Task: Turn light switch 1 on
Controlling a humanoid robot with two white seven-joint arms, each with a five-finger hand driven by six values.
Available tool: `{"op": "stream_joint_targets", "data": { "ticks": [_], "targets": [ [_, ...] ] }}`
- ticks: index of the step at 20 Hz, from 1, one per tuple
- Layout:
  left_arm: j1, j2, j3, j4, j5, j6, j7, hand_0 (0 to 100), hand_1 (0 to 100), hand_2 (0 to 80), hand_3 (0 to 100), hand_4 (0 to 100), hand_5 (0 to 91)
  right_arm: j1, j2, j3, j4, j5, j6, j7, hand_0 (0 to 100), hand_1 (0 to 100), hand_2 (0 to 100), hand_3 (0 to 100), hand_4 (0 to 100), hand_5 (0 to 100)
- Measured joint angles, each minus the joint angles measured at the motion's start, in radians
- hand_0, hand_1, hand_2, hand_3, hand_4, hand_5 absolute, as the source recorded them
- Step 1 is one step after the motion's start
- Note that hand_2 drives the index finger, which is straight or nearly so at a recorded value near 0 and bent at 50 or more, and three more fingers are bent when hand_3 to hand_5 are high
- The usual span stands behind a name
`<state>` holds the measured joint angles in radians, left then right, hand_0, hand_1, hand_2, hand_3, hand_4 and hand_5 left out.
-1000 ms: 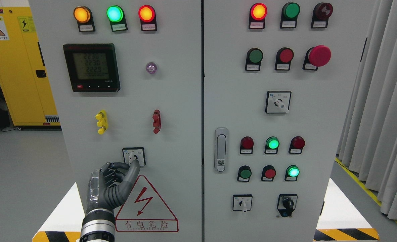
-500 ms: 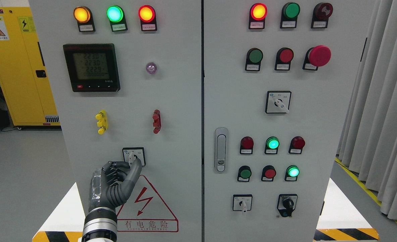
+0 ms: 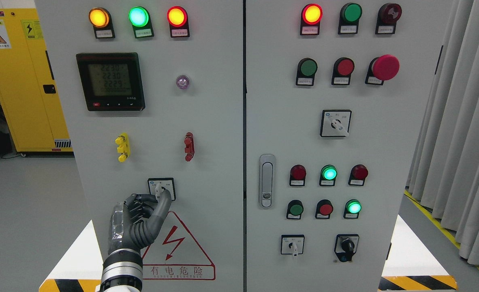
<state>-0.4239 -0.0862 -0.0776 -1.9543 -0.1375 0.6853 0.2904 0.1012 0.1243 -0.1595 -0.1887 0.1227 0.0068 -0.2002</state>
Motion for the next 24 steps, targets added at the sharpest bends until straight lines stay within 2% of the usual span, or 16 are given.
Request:
{"op": "stream_joint_targets", "data": {
  "ticks": [24],
  "targets": [
    [-0.015, -0.004, -0.002, 0.019, -0.016, 0.006, 0.001, 29, 58, 57.7, 93, 82, 81.3, 0.0, 0.0, 0.0, 0.0, 0.0, 0.0, 0.0, 0, 50, 4, 0, 0, 0]
  ]
}}
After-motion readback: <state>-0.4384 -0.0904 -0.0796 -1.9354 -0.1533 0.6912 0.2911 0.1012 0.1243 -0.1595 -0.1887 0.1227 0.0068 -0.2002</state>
